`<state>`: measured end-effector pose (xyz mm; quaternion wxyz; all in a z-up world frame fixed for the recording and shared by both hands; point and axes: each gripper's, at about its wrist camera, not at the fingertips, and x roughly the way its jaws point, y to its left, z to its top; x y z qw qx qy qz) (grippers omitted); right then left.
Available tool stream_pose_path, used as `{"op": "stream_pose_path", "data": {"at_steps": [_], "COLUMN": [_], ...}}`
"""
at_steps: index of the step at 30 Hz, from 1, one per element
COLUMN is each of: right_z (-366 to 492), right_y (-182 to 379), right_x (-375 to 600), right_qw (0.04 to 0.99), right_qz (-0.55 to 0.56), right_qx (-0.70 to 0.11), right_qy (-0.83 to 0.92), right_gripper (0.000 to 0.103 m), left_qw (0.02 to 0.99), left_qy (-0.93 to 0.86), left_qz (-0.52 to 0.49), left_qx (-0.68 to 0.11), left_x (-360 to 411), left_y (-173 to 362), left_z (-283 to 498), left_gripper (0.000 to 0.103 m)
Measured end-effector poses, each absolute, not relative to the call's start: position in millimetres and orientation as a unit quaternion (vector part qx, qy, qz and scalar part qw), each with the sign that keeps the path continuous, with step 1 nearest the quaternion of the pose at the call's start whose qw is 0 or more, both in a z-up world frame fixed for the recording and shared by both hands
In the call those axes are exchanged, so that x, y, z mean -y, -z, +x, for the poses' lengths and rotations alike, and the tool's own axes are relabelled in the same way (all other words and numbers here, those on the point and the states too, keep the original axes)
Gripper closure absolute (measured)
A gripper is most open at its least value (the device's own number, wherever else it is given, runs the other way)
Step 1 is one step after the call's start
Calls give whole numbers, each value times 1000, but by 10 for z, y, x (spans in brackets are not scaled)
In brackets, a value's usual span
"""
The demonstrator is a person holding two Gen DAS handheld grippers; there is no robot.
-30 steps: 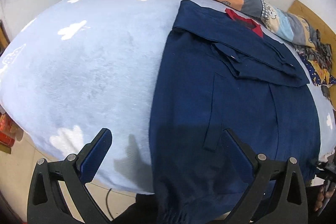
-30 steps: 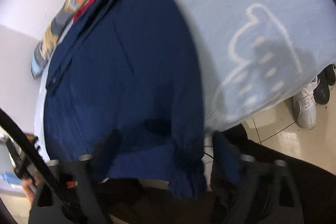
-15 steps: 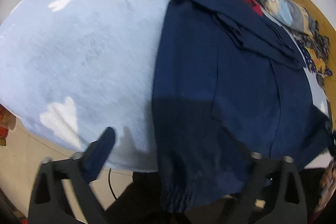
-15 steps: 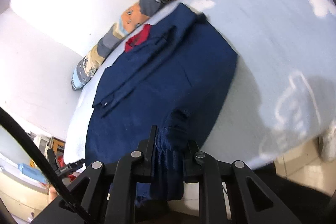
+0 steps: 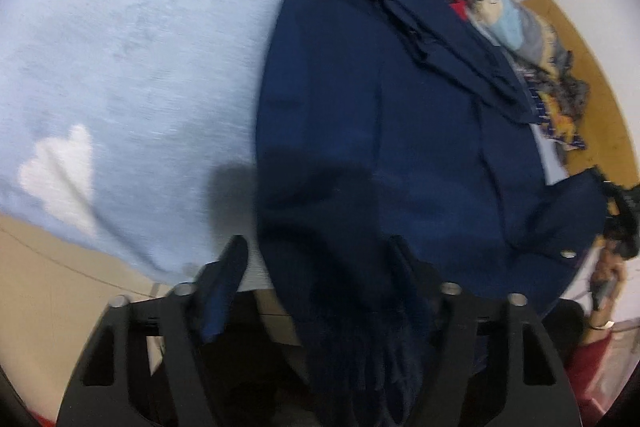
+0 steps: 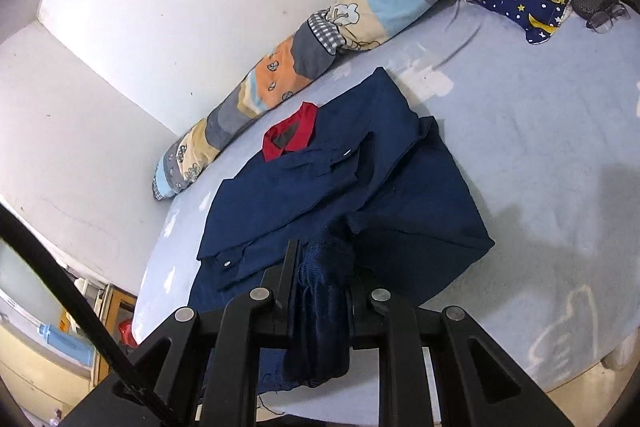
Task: Fold large clothes
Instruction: 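Grasp the jacket hem edge with the right tool, then grasp the hem with the left tool while the right tool holds it, lift toward collar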
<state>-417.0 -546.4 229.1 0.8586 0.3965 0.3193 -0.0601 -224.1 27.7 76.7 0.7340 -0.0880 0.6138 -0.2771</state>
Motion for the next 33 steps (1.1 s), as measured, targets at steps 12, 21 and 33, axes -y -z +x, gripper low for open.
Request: {"op": "stream_pose_path", "data": {"at_steps": [12, 21, 33], "right_z": [-4201, -4084, -3420], "right_y": [-2392, -2571, -2871], "right_x": [5428, 5473, 5951], "right_qw": [872, 884, 888], "right_qz": [370, 348, 341], "right_qx": [-313, -304, -297], "right_qy": [65, 76, 88], "right_gripper": [84, 84, 85], "left_qw": [793, 854, 876], "left_qy": [306, 297, 280], "left_qz": [-90, -89, -85], "left_qx": [-519, -418, -384], "left_x": [-101, 151, 507], "left_y": [-1148, -1697, -2123], "left_z": [-2290, -2038, -1088], "left_gripper": [78, 78, 78]}}
